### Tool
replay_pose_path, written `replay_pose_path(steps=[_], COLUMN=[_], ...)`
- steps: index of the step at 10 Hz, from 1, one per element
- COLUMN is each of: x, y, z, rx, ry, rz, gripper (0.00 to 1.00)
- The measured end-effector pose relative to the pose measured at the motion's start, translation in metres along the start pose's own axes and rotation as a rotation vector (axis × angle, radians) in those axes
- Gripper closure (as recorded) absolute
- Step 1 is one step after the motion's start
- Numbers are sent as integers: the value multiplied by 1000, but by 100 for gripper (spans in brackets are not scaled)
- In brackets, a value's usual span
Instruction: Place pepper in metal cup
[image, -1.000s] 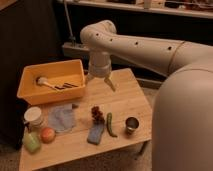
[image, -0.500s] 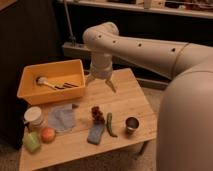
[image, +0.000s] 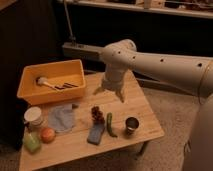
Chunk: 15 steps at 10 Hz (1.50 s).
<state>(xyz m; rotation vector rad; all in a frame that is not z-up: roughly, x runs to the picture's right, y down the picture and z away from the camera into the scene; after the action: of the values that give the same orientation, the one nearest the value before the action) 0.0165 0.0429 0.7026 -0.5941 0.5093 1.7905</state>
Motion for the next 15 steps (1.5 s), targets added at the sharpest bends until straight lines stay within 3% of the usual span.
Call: replay_pose_path(steps=[4, 8, 12, 15], x=[5, -14, -23, -24], y=[-29, -67, -54, -58], z=[66, 88, 104, 143], rx=[30, 42, 55, 66], ry=[-9, -28, -45, -15], rz=[-10, 31, -20, -7], gripper=[20, 20, 20, 20])
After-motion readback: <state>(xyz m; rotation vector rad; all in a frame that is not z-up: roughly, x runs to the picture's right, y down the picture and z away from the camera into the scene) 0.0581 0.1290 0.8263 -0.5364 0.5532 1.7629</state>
